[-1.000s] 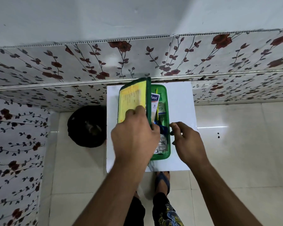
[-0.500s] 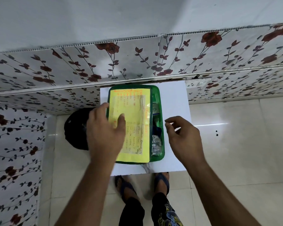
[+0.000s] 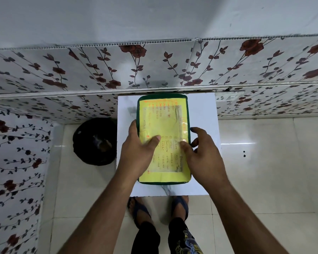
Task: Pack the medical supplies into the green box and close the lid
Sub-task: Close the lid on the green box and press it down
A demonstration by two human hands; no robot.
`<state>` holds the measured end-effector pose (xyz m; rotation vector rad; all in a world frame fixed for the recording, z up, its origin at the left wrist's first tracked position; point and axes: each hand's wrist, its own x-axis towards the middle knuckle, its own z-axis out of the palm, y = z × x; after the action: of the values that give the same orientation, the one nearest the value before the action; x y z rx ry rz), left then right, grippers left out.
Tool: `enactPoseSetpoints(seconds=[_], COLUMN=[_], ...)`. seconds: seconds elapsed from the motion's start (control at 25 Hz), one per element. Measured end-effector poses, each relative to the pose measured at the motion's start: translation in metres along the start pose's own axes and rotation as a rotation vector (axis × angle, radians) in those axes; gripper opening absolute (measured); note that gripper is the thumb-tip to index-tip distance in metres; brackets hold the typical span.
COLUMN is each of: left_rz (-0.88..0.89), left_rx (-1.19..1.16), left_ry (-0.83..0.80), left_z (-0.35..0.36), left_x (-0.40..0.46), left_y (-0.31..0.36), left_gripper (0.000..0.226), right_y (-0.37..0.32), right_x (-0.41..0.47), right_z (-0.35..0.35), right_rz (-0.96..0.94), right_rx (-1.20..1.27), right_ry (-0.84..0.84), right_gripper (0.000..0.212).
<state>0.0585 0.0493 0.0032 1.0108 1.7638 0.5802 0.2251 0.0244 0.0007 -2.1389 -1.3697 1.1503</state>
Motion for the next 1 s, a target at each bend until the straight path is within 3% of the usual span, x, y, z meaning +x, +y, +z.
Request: enactPoseSetpoints(seconds=[0.12,0.2,0.32,0.48,0.64,1.0], left_rz=[-0.01,-0.007,-0.007,0.027,0.05,0.055], left_rx=[-0.01,-0.066,-0.181,-0.132,-0.162,-0.167], left_ry=[0.022,0.053,-0.038,-0.054,0.001,0.032], left_z=[-0.007,-0.016,-0.018,0.002,0.006,0.008], left_x=[0.001,0.021,0.068,0.098,0.104,0.107], left_y=[0.005,0.013,0.029,0.035,0.029,0.035], left_gripper=[0.052,0.053,0.05,0.043,0.039,0.037], right_y=[-0.003,-0.011,-0.033,-0.048,-0.042,-0.047], right_x=[0.005,0.019,0.059,0.096,0.101,0.102], right_z=[-0.01,-0.015,-0.009,0.013,0.023,0.023], right_rz=[0.037,0.053,0.063,0.12,0.146,0.163], right_rx=[0.066,0.12,0.329,0.495,0.533,0.508], right_ry=[-0.075,-0.034,-0.006,0.014,0.124,0.168], right_gripper=[0.044,0.042,0.042,0.04,0.039,0.04])
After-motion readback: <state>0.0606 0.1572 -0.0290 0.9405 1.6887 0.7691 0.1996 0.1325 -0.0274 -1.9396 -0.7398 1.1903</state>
